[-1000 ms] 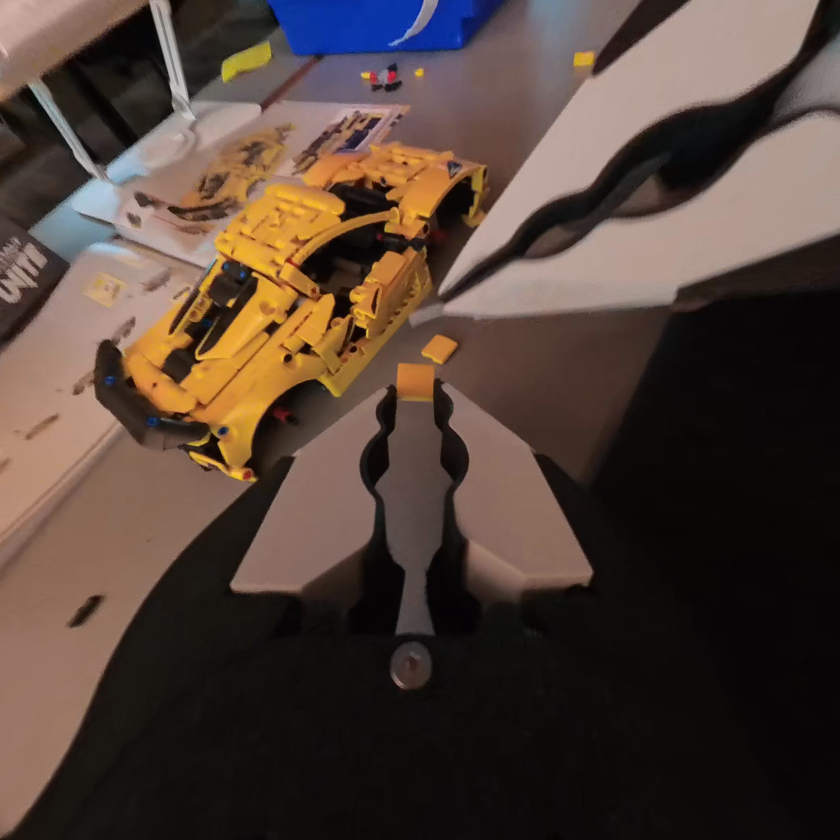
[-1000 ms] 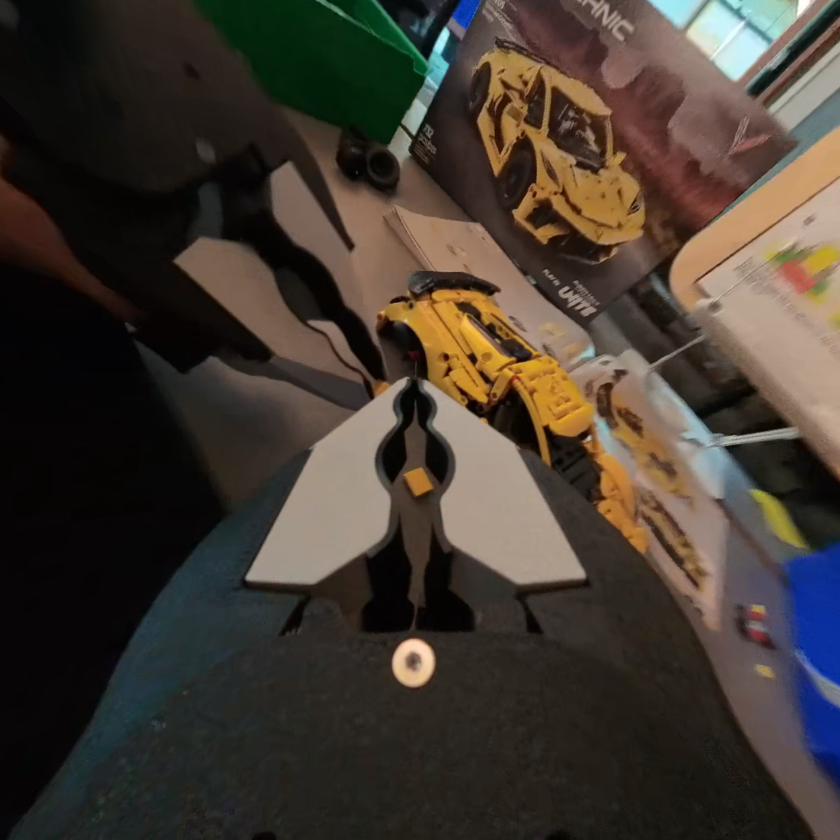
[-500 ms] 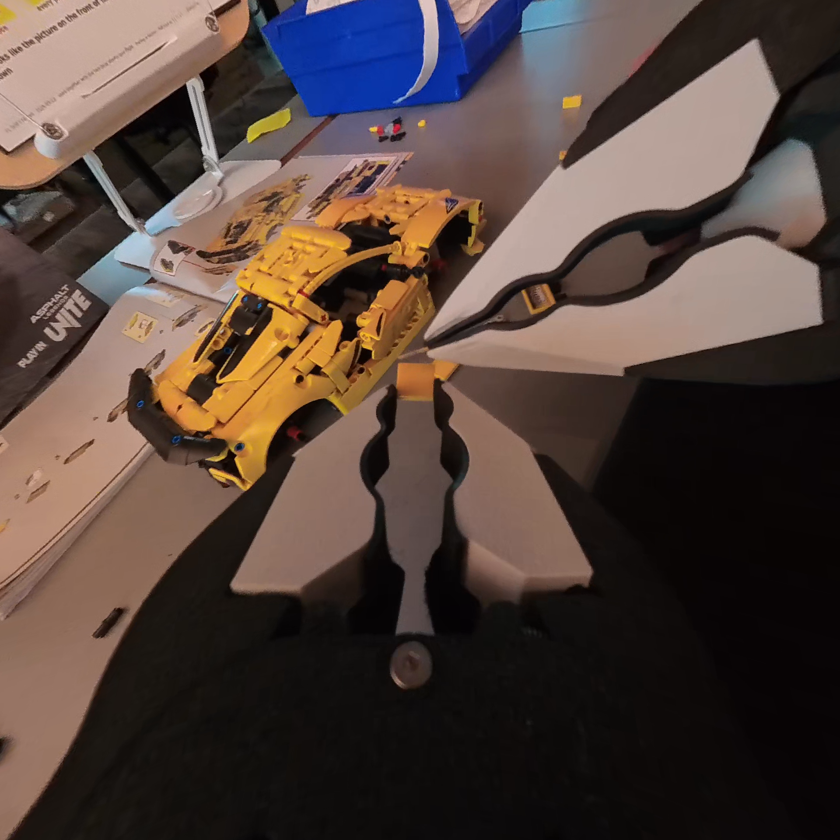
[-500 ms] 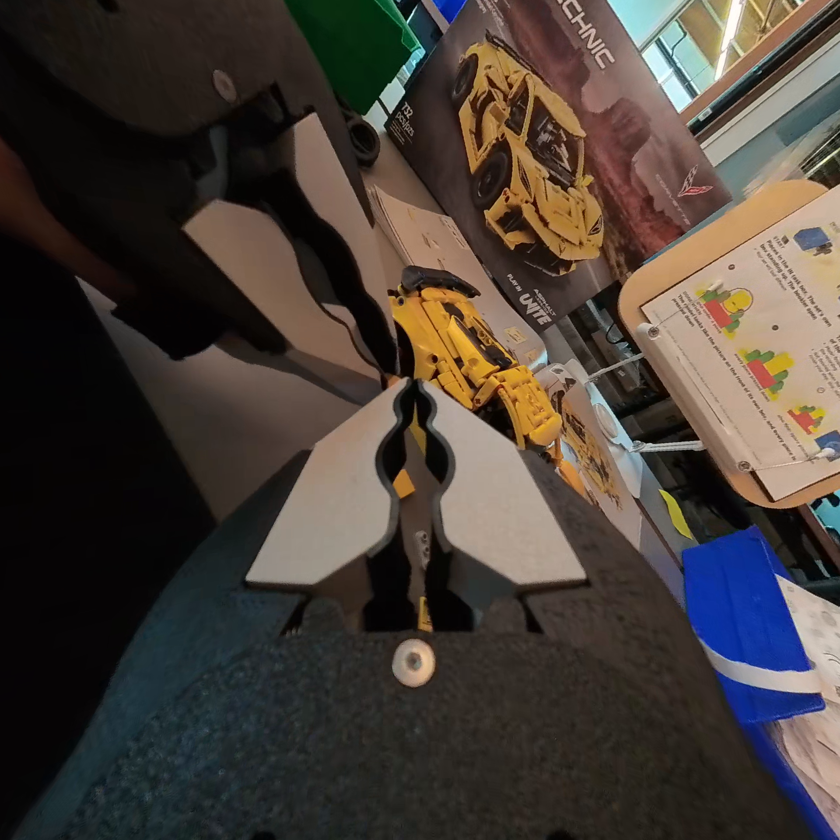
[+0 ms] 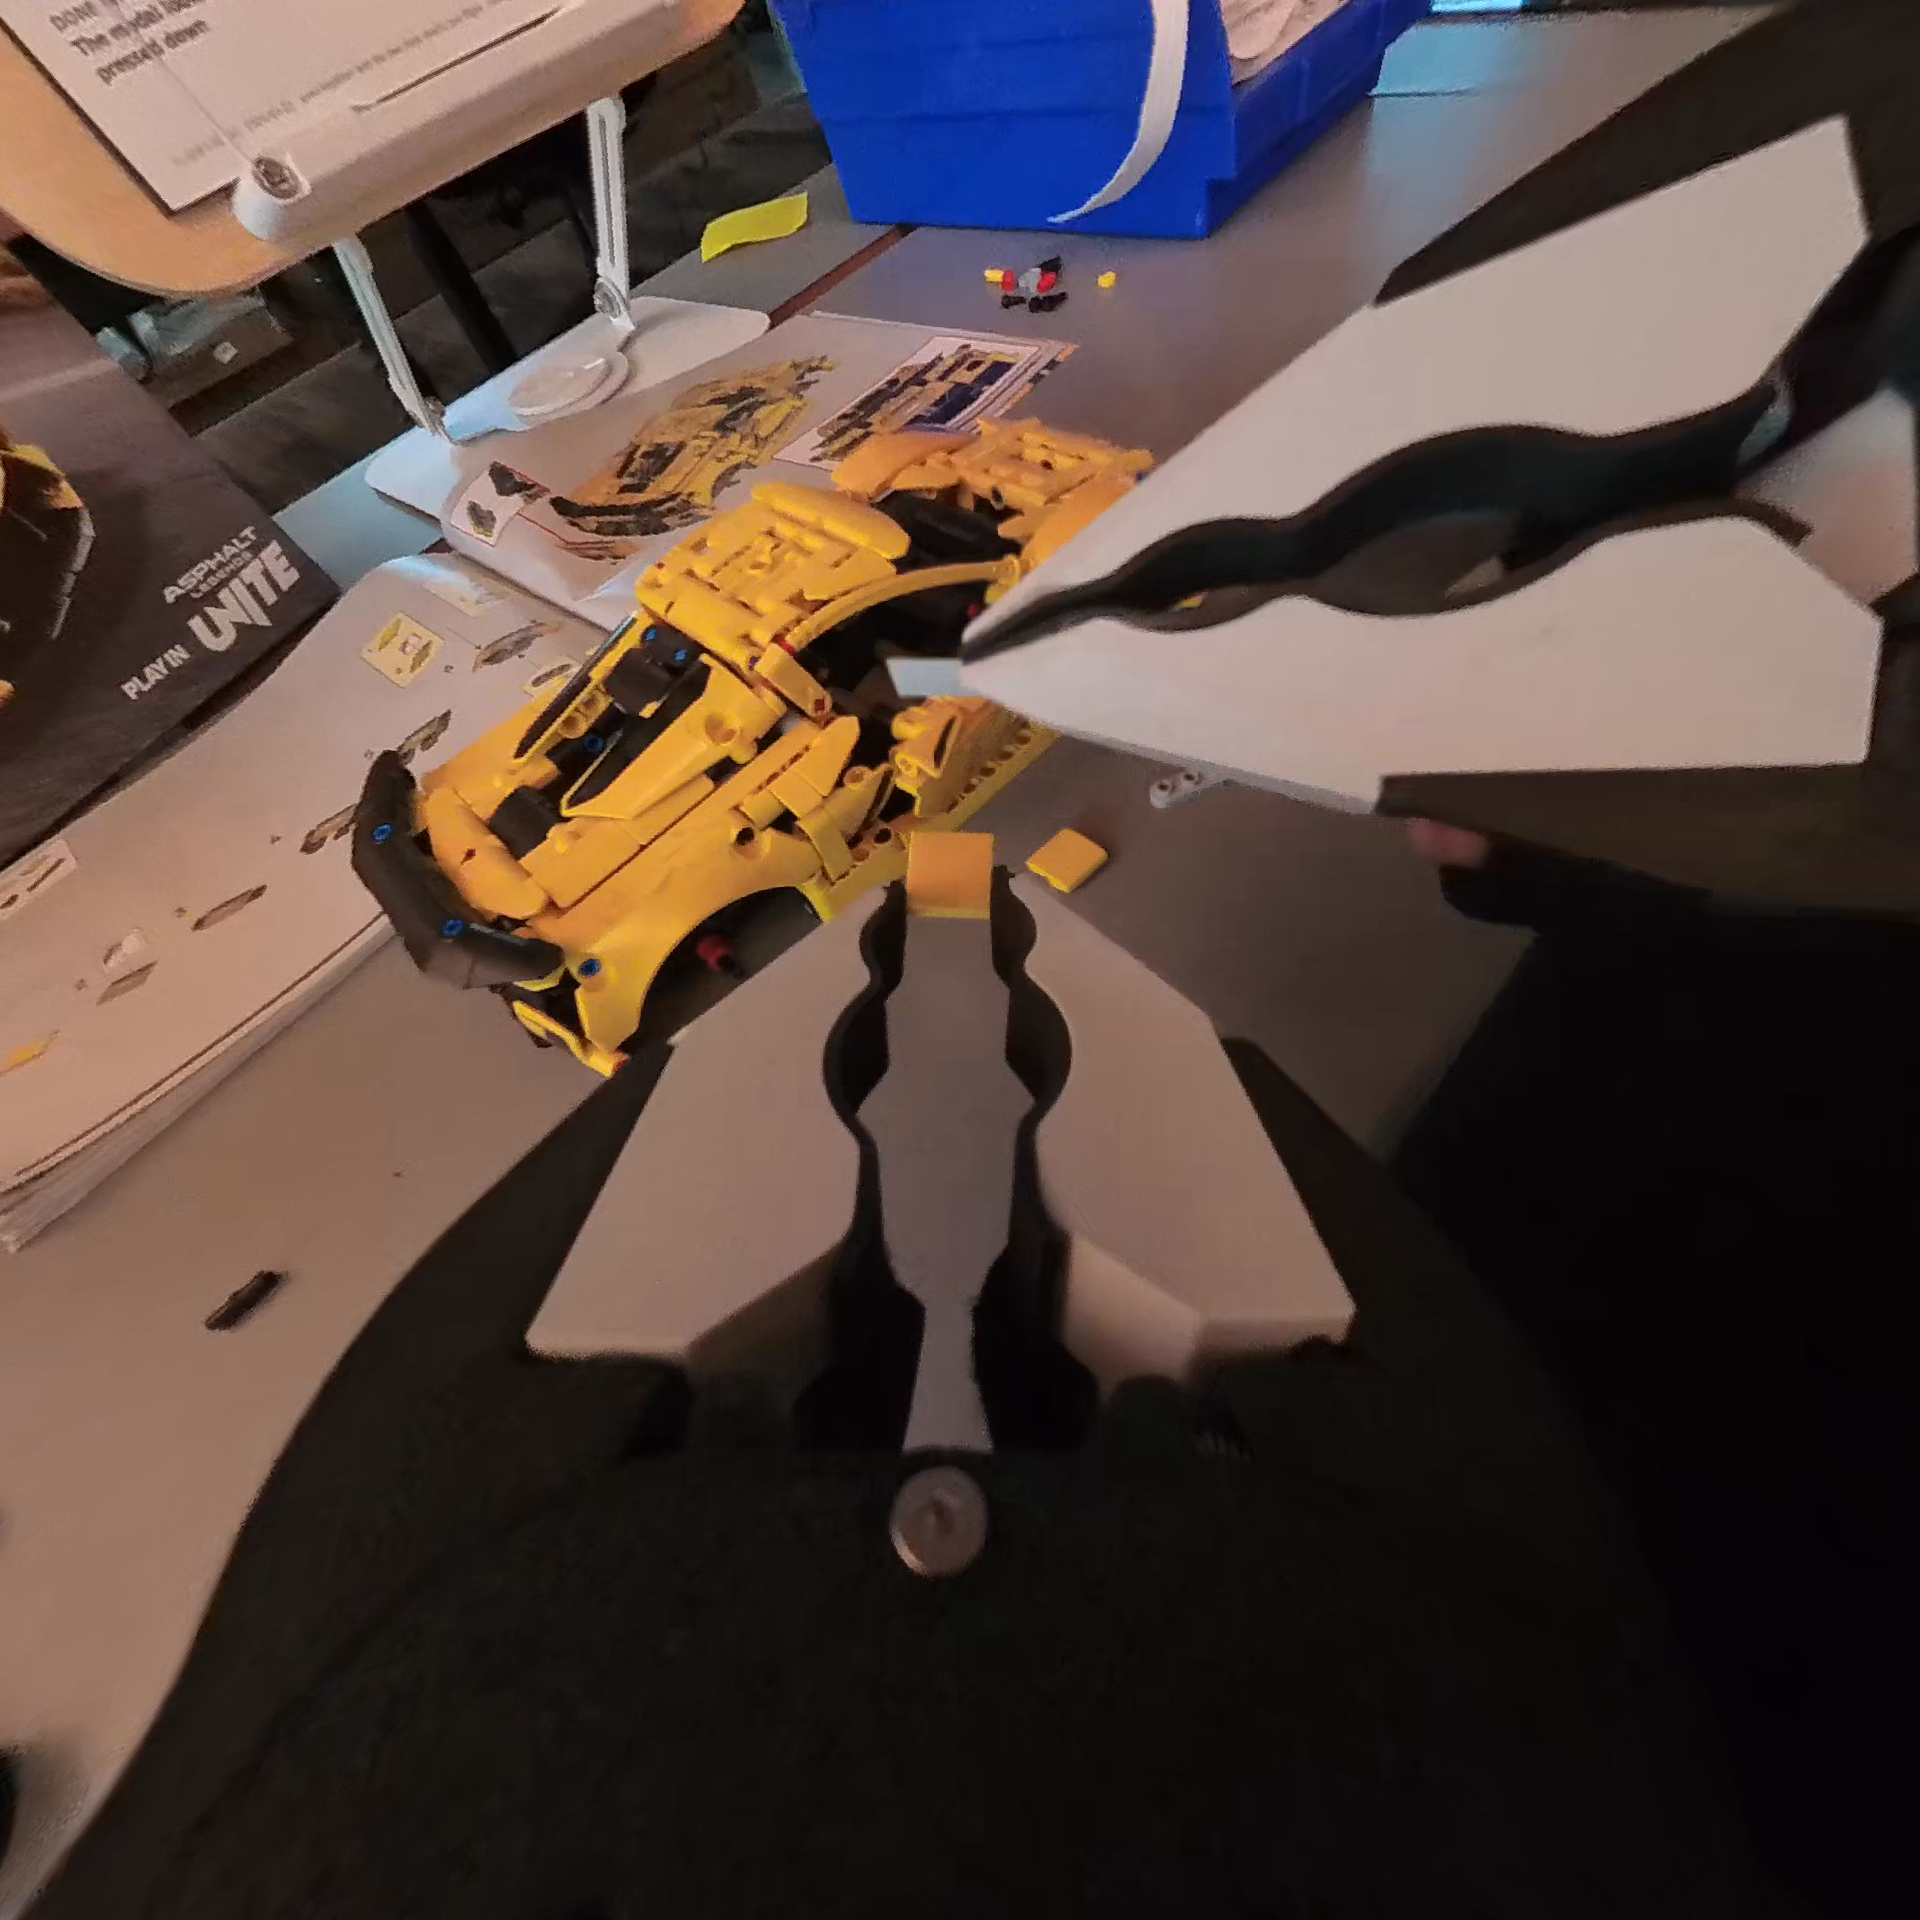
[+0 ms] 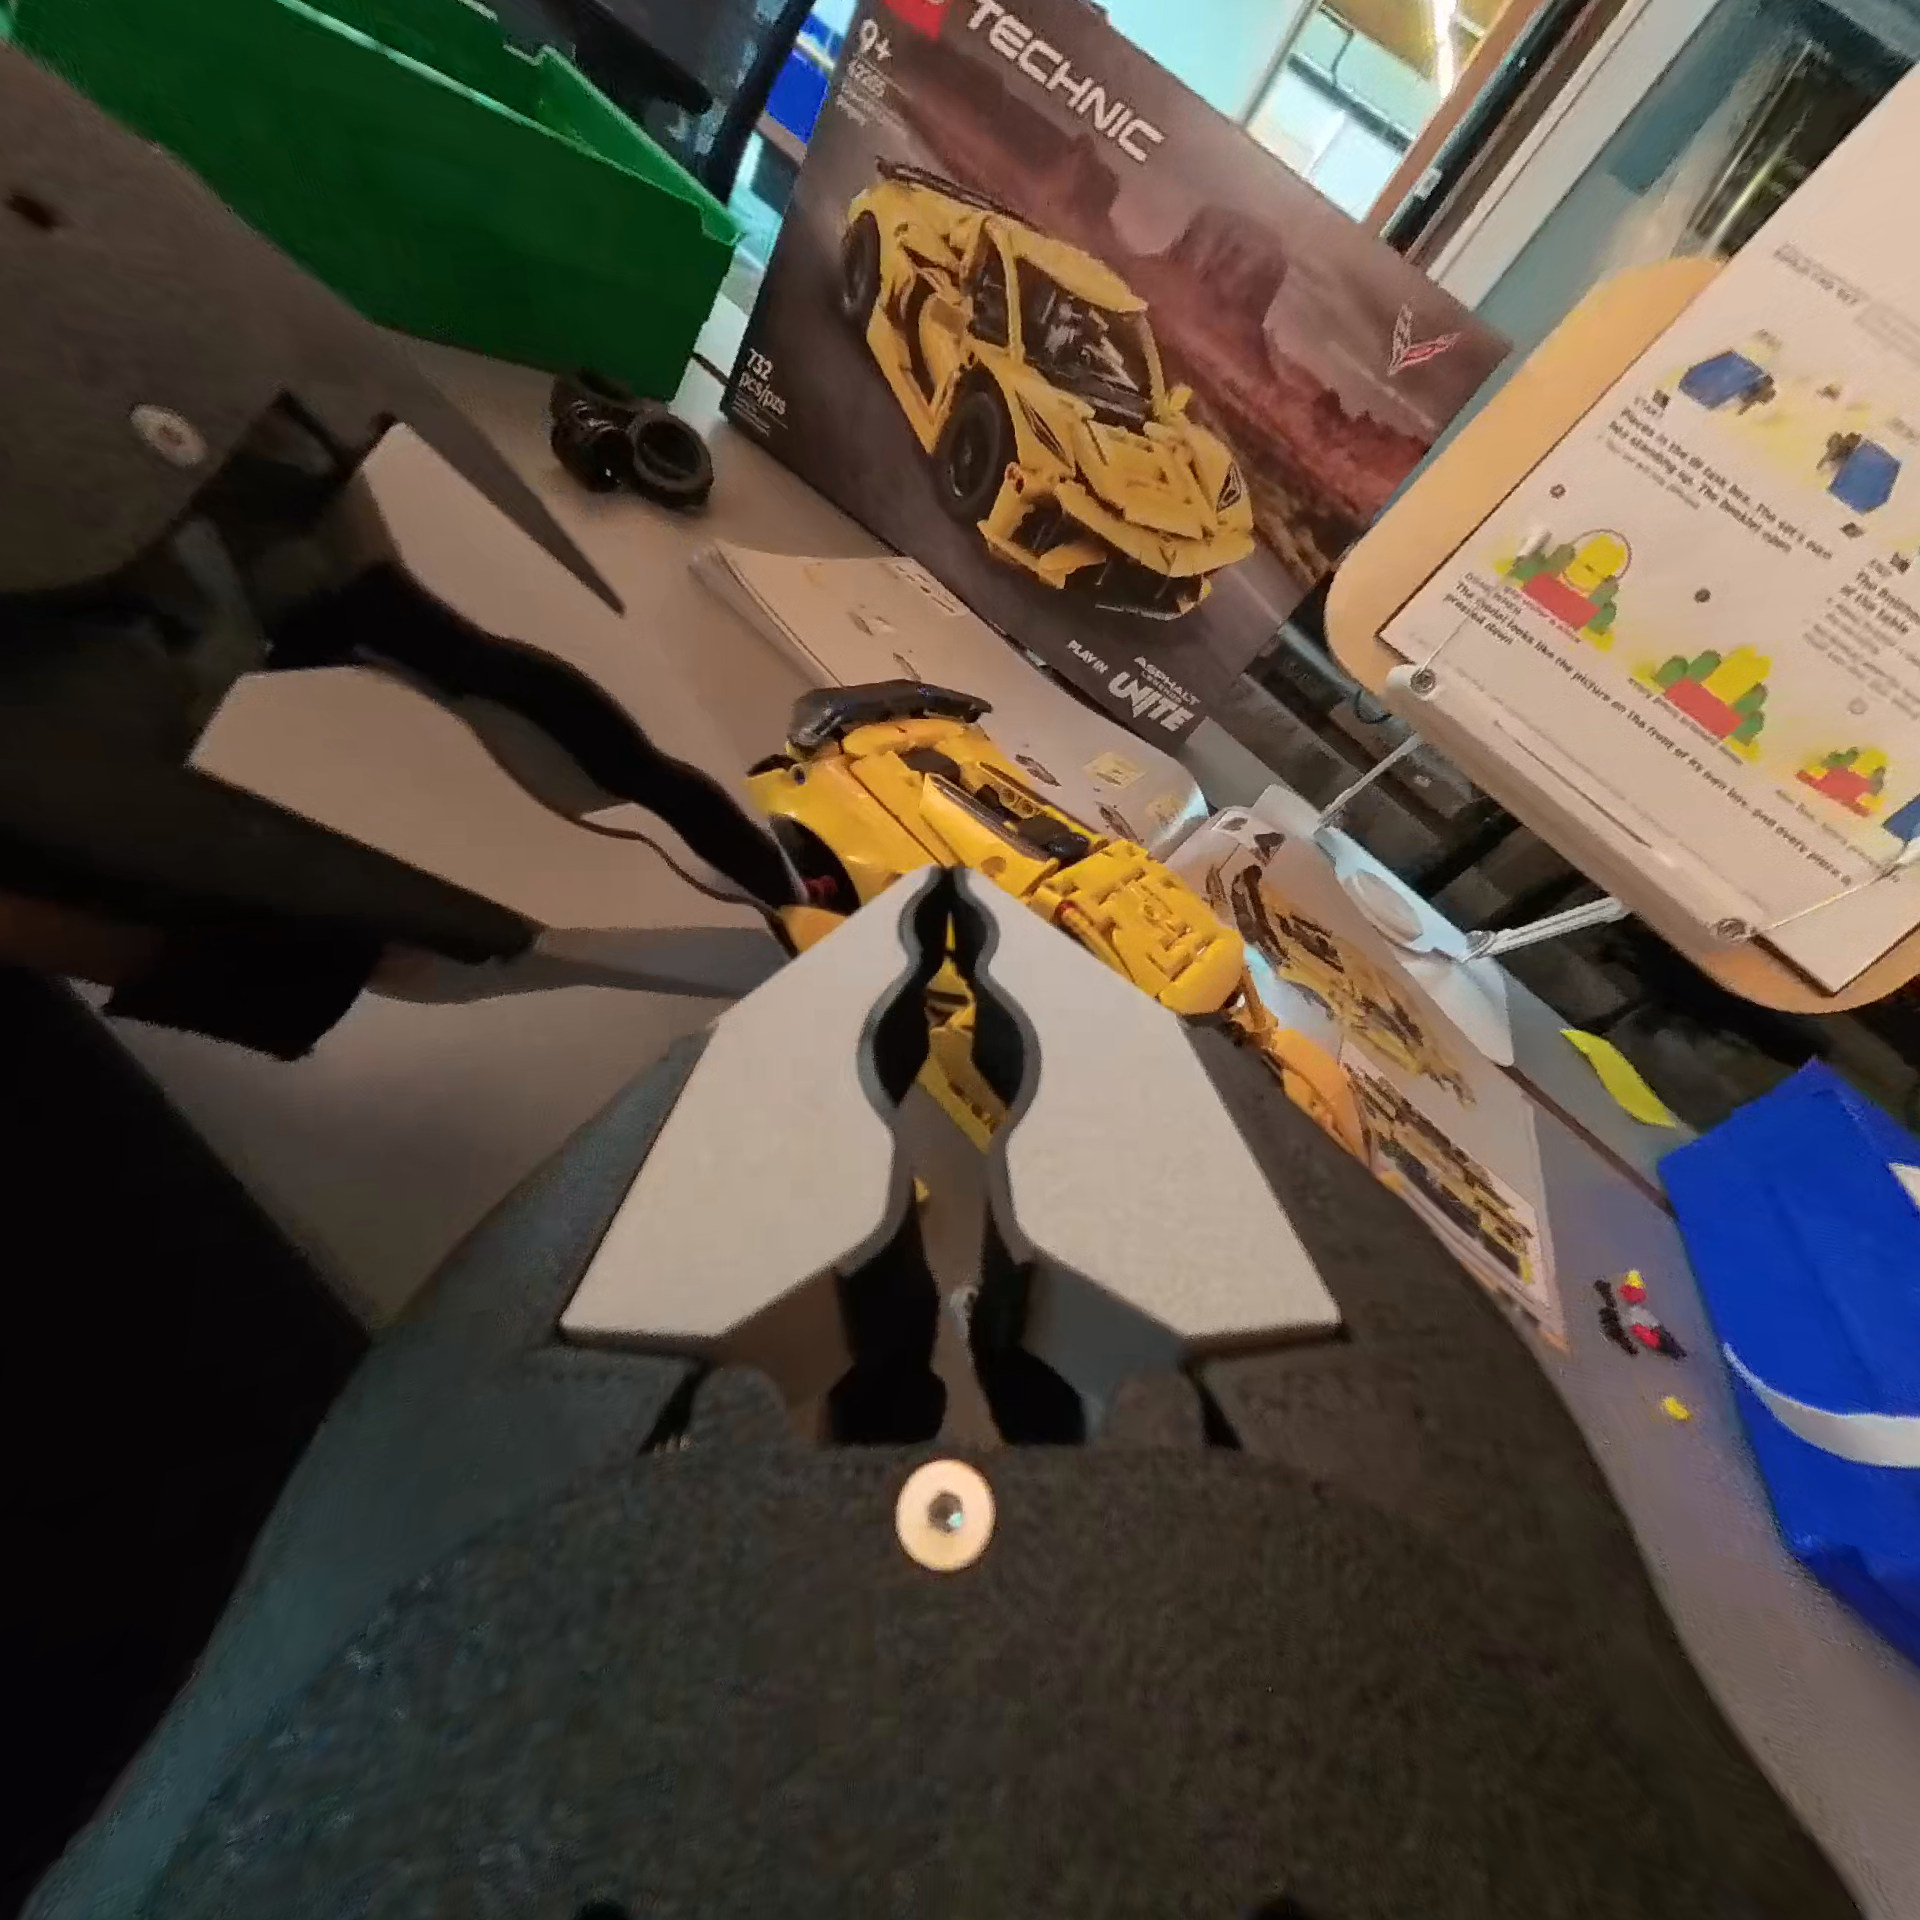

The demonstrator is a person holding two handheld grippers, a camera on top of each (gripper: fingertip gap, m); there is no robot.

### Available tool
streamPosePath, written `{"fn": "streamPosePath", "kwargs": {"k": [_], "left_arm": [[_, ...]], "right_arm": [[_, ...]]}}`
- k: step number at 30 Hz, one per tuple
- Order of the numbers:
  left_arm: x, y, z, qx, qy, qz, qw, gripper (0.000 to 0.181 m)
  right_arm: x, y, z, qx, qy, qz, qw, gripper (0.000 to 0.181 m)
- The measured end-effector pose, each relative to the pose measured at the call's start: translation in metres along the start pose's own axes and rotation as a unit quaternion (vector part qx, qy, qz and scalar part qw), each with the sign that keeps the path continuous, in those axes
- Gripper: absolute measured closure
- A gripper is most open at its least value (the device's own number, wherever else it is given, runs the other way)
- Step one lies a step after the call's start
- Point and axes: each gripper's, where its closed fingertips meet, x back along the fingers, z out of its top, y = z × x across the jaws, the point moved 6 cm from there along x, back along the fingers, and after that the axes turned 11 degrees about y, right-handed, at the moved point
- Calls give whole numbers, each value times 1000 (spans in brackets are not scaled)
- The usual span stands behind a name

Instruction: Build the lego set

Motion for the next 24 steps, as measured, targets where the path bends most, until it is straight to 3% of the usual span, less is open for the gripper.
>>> {"fn": "streamPosePath", "kwargs": {"k": [6,11,16,24], "left_arm": [[1,-14,-1,51,-2,28,998,165],[2,-17,0,54,5,29,998,165],[5,-12,1,27,7,26,999,165],[6,-10,0,13,3,22,1000,165]], "right_arm": [[-14,2,-2,9,-23,-23,999,181],[-17,-8,1,-4,0,23,1000,181],[-7,-23,7,100,29,10,995,181],[-10,-29,0,138,-1,18,990,181]]}}
